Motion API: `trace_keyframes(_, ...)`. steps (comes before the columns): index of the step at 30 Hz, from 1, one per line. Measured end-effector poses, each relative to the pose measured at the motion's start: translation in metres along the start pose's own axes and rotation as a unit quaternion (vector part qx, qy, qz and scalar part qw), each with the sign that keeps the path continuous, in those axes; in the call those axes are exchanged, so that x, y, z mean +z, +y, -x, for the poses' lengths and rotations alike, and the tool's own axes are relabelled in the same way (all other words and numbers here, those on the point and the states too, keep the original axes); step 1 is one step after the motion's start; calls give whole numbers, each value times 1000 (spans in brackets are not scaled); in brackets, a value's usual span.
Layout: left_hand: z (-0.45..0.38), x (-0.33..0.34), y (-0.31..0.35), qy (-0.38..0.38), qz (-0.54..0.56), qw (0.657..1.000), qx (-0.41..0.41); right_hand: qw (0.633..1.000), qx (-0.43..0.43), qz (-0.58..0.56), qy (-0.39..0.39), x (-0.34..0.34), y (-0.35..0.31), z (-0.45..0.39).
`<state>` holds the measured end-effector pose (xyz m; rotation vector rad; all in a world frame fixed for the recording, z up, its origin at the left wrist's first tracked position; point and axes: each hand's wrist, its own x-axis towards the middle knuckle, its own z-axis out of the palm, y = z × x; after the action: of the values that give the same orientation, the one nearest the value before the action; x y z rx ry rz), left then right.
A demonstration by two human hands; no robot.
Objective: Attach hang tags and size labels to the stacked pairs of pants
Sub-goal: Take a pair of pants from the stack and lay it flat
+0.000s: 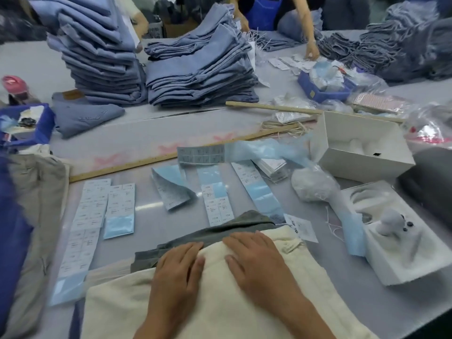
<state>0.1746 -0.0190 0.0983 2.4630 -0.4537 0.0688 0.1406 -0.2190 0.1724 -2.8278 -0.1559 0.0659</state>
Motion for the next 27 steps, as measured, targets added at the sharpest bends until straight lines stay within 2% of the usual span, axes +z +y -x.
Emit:
trace_keyframes(3, 0, -2, 1, -14, -1, 1000, 11, 1000, 15, -1, -24, 1, 11, -6)
trace_keyframes(6, 6, -15, -4, -55, -37, 996, 60, 998, 52, 15, -28, 3, 3, -8)
trace_keyframes(10, 32, -49, -49, -74, -111, 985, 109, 986, 106, 113, -56, 16, -38, -31)
trace_keyframes(13, 68, -82, -102, -99, -139, 983, 72, 996, 55, 40, -55, 39, -105, -52)
trace_keyframes(16, 94, -118, -159, -24, -128, 990, 44, 996, 4, -18, -87, 71, -179, -69)
trace_keyframes(18, 98, -149, -194, 54, -102, 993, -2, 992, -28, -45, -114, 91, -222, -81)
trace_keyframes(21, 94, -207, -247, 162, -124, 972, -115, 984, -59, -80, -147, 114, -282, -100)
trace_keyframes(22, 92, -224, -267, 172, -135, 961, -170, 982, -66, -94, -150, 121, -299, -109)
trace_keyframes(23, 89, -238, -287, 157, -156, 947, -234, 979, -68, -121, -150, 129, -315, -118)
trace_keyframes(25, 94, -250, -319, 101, -173, 906, -372, 958, -18, -234, -166, 145, -342, -135)
trace_keyframes(26, 98, -250, -329, 96, -147, 881, -439, 929, 34, -317, -185, 150, -352, -142)
trace_keyframes(27, 107, -248, -337, 128, -94, 847, -507, 888, 92, -398, -213, 157, -361, -147)
